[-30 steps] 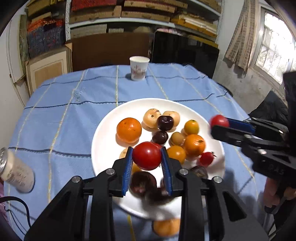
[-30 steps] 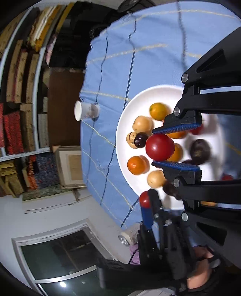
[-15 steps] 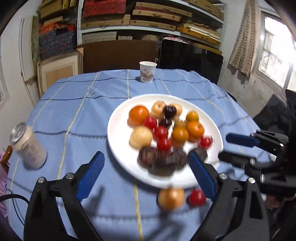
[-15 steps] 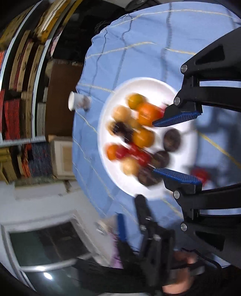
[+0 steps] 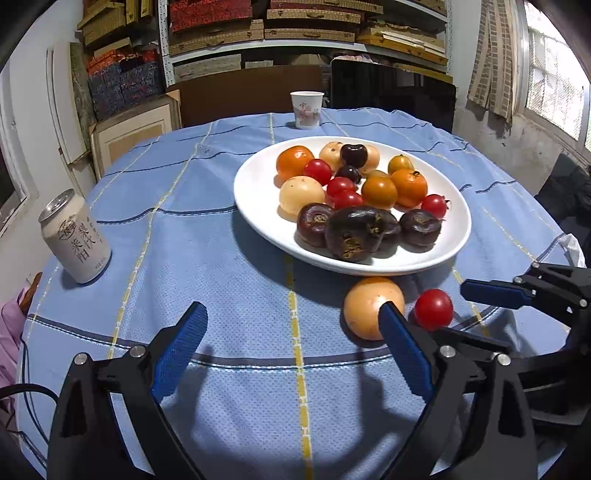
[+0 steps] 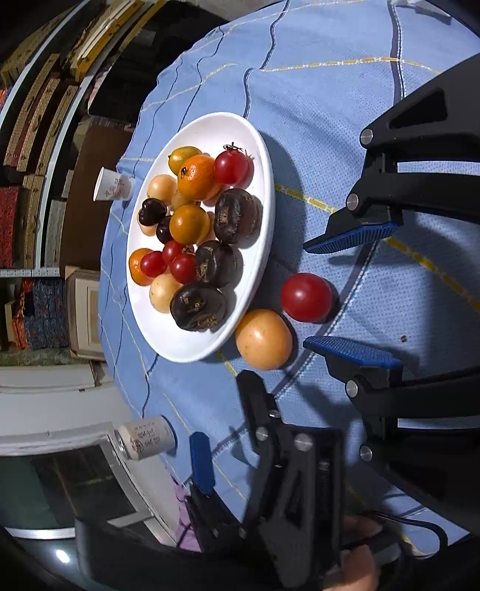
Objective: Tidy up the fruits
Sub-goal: 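Grasp a red tomato with the right gripper while the left gripper grasps the pale yellow-orange fruit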
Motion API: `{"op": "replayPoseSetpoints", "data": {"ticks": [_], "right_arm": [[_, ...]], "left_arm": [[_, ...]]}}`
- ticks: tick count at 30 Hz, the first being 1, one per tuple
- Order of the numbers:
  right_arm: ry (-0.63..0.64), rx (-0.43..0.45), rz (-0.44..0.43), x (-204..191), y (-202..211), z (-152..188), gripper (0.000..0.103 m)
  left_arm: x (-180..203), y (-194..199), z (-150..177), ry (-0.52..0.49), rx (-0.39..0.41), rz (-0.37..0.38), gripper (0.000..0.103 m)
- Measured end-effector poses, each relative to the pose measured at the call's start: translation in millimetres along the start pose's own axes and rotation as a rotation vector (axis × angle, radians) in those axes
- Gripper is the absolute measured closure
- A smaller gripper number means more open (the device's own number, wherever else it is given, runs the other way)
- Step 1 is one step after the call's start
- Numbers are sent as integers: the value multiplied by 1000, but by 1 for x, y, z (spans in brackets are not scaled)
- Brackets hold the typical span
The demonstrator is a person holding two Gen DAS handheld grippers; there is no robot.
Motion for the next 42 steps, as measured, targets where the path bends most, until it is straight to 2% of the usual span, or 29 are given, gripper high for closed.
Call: {"op": "replayPoseSetpoints", "data": {"ticks": [4, 10, 11, 12, 20, 28, 36, 37, 38, 42], "right_arm": [[-17, -13, 35, -2, -7, -2, 56], [-48, -28, 38, -1, -15, -2, 57], [-59, -35, 29, 1, -17, -1, 69], [-70, -45, 9, 2, -19, 0, 74], [-76, -5, 40, 9, -2, 8, 74], [-180, 71, 60, 38, 30, 23, 74], [-182, 87, 37, 39, 31, 23, 74], [-183, 89, 36, 39, 32, 23, 74], [-184, 92, 34, 39, 33, 24, 74], [-192, 95, 23, 41, 34, 25, 74]], "left_arm": [[1, 0, 0, -5, 4, 13, 12], [-1, 0, -1, 4, 6, 20, 11], [-2, -1, -1, 8, 3, 18, 11], [-2, -2, -1, 11, 2, 18, 11], [1, -5, 0, 4, -9, 17, 11], [29, -12, -4, -80, -17, 16, 11], [54, -33, -9, -121, -75, 25, 12], [54, -37, -9, -117, -89, 27, 18], [54, -40, -9, -111, -102, 28, 31], [50, -45, -7, -89, -126, 58, 54]]}}
Point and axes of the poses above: each gripper's, at about its wrist camera, not at the fingertips, and y roughly against the way its jaws point, x to its right, z to its underside, the point moved 4 cm from there along -y, roughly the way its jaws point, and after that the axes turned 1 degree about -y, right-handed, at the moved point
